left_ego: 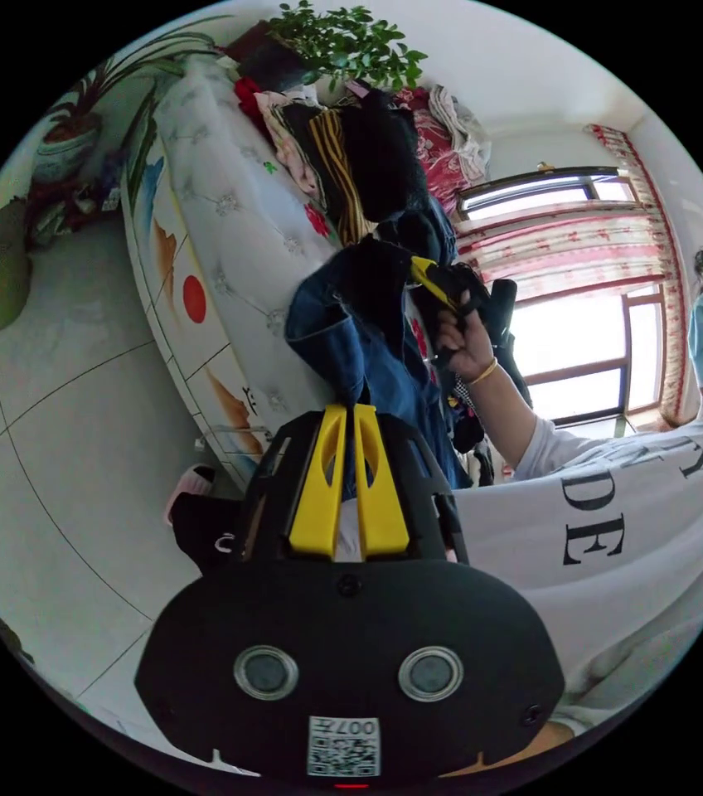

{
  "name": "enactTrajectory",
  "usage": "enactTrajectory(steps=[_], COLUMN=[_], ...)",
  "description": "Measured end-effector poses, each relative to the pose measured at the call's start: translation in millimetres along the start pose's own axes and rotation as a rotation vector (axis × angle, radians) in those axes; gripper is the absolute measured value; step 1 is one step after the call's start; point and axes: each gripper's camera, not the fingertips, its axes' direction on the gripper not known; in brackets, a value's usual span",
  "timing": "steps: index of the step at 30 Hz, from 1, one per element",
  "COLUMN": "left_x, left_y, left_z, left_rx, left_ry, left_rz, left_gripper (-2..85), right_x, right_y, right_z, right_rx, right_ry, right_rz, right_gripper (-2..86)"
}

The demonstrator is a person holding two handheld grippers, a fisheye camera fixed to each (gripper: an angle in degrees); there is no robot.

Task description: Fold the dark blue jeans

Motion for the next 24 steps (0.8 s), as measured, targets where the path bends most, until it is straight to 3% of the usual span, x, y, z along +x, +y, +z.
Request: enactTrajectory(steps=[4, 8, 14, 19, 21, 24], left_x=[-14, -8, 4, 36, 46, 61], left_y=[-10, -22, -43, -75, -86, -105], left_z=[1, 1, 4, 12, 17, 29], left_rx=[0.027, 0.020, 0.028, 0.013, 0.024, 0.042], left_ry=[0.048, 0.059, 0.141, 0.163, 0.183, 0.207], left_rz=[-0.059, -0.048, -0.045, 0.022, 0.028, 0.036], left_gripper=[-1.0, -1.0, -1.0, -1.0, -1.0, -0.9], right_x=[-12, -18, -20, -123, -154, -170], right_y=[30, 103, 333, 554, 593, 598], right_z=[-17, -86, -249, -346, -360, -383], right_rx=[-0.081, -0.032, 0.139, 0.488, 0.650, 0.845], right_ry=[-0.123, 0.024, 0.339, 0.635, 0.636, 0.626], right_rz=[0.018, 0.122, 0.803, 1.525, 1.613, 1.500], right_gripper=[4.7, 6.1, 8.2, 9.0, 8.7, 8.3])
